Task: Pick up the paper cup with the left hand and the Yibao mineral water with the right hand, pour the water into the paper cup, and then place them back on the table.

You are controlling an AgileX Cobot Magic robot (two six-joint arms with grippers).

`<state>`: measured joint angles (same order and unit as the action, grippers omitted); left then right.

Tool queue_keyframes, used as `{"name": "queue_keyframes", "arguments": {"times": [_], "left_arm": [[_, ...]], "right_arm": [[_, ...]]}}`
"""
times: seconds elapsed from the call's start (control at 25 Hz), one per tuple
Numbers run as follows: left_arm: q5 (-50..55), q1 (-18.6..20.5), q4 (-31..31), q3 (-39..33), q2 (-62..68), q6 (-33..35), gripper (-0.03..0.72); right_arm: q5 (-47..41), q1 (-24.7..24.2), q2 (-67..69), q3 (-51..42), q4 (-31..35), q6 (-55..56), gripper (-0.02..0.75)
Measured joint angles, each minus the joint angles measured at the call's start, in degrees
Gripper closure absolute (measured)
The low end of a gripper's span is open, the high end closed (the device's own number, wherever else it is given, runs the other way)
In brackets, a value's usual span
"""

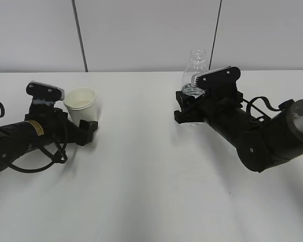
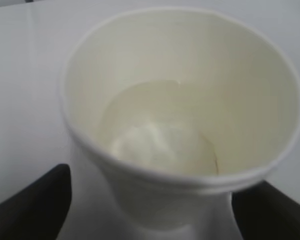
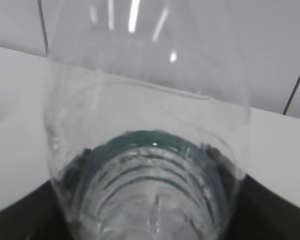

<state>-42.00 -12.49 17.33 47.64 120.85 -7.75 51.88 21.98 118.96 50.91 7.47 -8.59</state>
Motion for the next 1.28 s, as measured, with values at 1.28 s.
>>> {"name": "queue_keyframes", "arguments": {"times": [1.28], "left_arm": [[21.93,-1.8,-0.75,-13.48,-40.87,-1.09,0.097]], "right_arm": [[2.38,-1.73,8.66,5.64,6.38,3.1,0.097]]}}
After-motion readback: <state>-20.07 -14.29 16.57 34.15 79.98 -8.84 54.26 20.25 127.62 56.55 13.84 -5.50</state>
